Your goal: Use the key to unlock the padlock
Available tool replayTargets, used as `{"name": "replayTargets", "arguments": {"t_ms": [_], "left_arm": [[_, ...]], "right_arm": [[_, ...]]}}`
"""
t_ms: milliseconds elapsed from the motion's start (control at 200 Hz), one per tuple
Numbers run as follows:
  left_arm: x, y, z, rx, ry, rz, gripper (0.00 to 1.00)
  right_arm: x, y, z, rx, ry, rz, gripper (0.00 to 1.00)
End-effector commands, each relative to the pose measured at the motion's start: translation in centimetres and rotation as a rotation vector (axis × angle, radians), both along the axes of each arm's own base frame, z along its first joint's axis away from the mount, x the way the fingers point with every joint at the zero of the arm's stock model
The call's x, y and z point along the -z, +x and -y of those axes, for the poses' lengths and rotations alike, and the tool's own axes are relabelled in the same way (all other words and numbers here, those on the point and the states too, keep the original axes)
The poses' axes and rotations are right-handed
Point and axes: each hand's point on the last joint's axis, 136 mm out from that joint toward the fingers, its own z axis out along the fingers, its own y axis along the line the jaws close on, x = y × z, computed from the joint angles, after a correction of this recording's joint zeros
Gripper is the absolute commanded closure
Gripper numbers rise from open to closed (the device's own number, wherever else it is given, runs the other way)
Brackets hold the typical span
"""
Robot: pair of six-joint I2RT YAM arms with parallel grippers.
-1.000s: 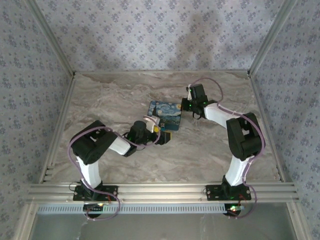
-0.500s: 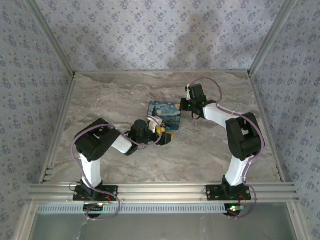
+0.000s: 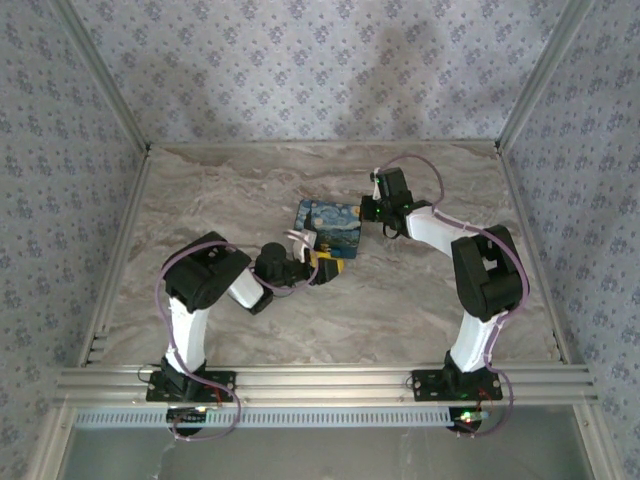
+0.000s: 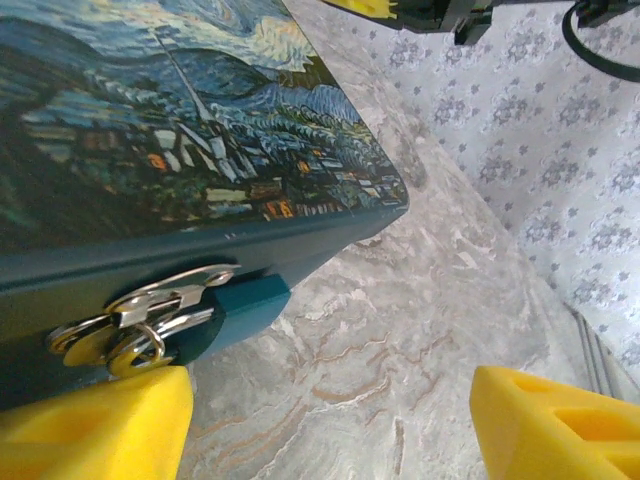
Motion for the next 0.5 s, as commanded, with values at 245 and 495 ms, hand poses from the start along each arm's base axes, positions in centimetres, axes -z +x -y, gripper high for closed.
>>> {"name": "replayTargets", "arguments": {"t_ms": [245, 495], "left_arm": [[0.6, -0.5, -1.4, -0.045, -0.016, -0.044, 0.31], [2.1, -0.4, -3.8, -0.148, 0.112, -0.06, 0.19]], "right_arm": [[0.1, -0.6, -0.6, -0.022, 0.002, -0.009, 1.0], [0.1, -0.6, -0.5, -0.021, 0.001, -0.008, 1.0]]}}
